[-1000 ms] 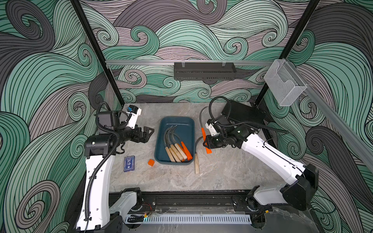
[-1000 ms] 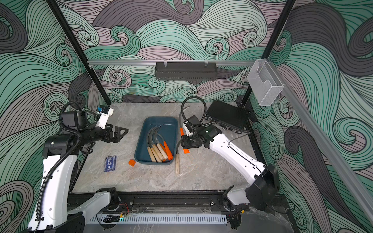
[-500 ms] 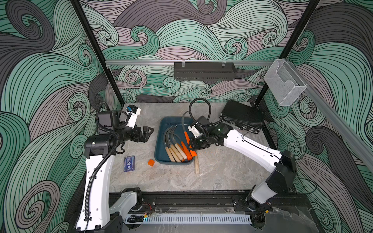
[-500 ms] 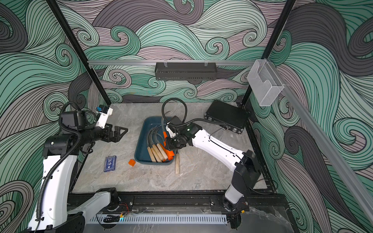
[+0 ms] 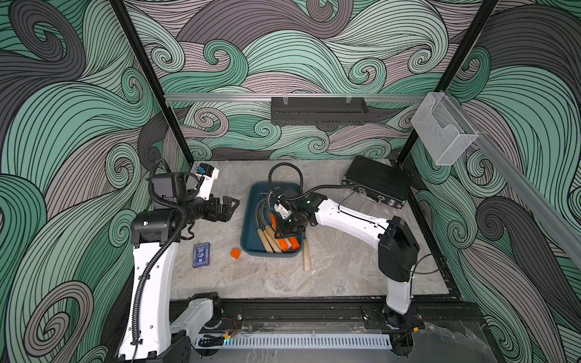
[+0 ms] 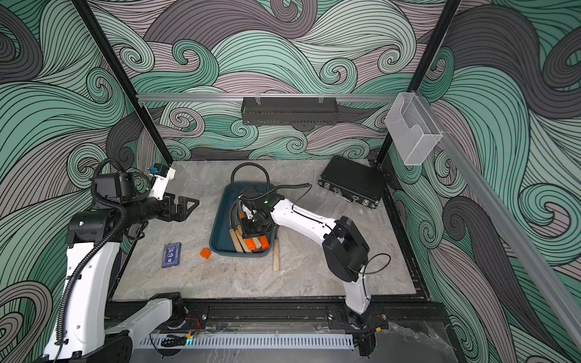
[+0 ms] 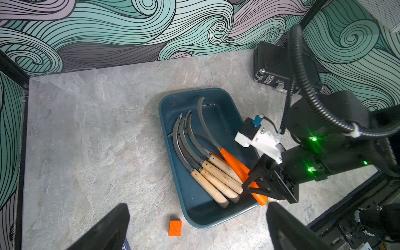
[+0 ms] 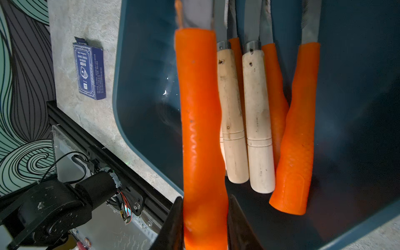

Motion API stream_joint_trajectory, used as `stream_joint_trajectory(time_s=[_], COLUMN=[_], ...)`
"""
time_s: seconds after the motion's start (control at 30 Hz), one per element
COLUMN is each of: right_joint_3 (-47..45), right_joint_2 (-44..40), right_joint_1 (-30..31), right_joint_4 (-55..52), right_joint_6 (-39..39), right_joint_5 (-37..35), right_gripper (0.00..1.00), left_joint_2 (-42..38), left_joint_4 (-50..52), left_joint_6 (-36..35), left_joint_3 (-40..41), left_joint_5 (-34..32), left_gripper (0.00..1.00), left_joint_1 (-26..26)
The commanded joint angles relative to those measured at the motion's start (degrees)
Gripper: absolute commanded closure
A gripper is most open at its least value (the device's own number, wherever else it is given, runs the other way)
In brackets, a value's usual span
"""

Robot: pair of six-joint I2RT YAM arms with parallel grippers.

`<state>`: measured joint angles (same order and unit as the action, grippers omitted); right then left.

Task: Put small sickles into storage boxes
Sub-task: Place the sickle in the storage box.

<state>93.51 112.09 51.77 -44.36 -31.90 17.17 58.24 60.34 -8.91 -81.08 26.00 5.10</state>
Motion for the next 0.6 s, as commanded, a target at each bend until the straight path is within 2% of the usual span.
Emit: stream_joint_trajectory(time_s=[0.0,0.57], right_joint_3=[2.3,4.5], right_joint_2=[1.8,8.0], right_joint_1=[0.2,0.6], right_joint_4=[-0.3,-1.1], right_joint_6=[-0.6,-0.9], right_joint_5=[0.9,0.9], right_gripper=[1.0,0.97], left_joint_2=[-0.9,-1.5], left_joint_4=[0.2,1.1], left_joint_6=[0.4,-0.1], left_joint_3=[-1.2,-1.7], left_joint_5=[0.7,1.5], left_gripper=[0.01,0.02], left_joint_1=[-0.2,-0.2])
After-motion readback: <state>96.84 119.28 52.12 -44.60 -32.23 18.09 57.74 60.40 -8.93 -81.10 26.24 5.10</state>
